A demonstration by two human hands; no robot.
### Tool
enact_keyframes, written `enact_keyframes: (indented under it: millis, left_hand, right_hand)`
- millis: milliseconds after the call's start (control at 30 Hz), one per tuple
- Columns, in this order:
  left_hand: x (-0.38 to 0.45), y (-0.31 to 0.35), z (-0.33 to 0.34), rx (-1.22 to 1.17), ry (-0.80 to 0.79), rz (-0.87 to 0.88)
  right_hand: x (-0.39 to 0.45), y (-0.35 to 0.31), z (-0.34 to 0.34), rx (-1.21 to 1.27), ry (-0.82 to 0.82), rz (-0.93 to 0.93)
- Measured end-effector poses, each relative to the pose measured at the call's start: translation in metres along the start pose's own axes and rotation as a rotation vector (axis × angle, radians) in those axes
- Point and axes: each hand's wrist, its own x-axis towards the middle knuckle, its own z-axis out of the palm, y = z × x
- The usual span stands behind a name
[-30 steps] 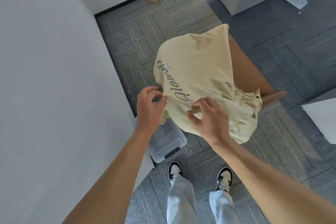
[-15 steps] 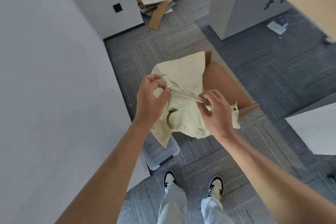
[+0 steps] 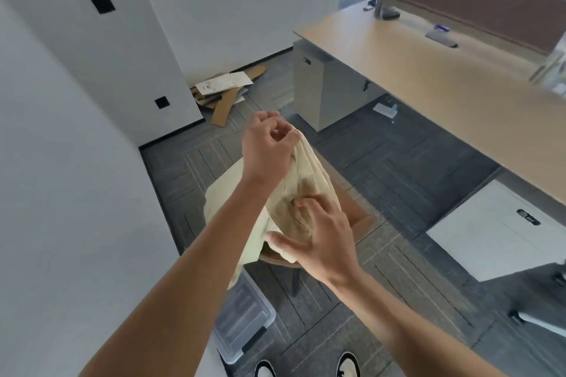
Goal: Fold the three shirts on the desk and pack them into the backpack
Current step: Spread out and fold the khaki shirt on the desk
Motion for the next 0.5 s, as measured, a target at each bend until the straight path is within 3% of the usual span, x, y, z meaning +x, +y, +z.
enact_keyframes:
  millis: [133, 233, 500]
  left_hand:
    - [0.012, 0.026, 0.000, -0.031, 0.026, 0.038]
    - [0.017, 0.036, -0.004, -0.022, 0.020, 0.048]
    - [0.026, 0.050, -0.004, -0.060, -0.030, 0.001]
  right_hand:
    - [0.013, 0.001, 0.004, -0.164, 0.160, -0.030]
    - [0.024, 0.010, -0.016, -0.033, 0.288, -0.038]
    - [0.047, -0.006, -0.099, 0.154, 0.434, -0.164]
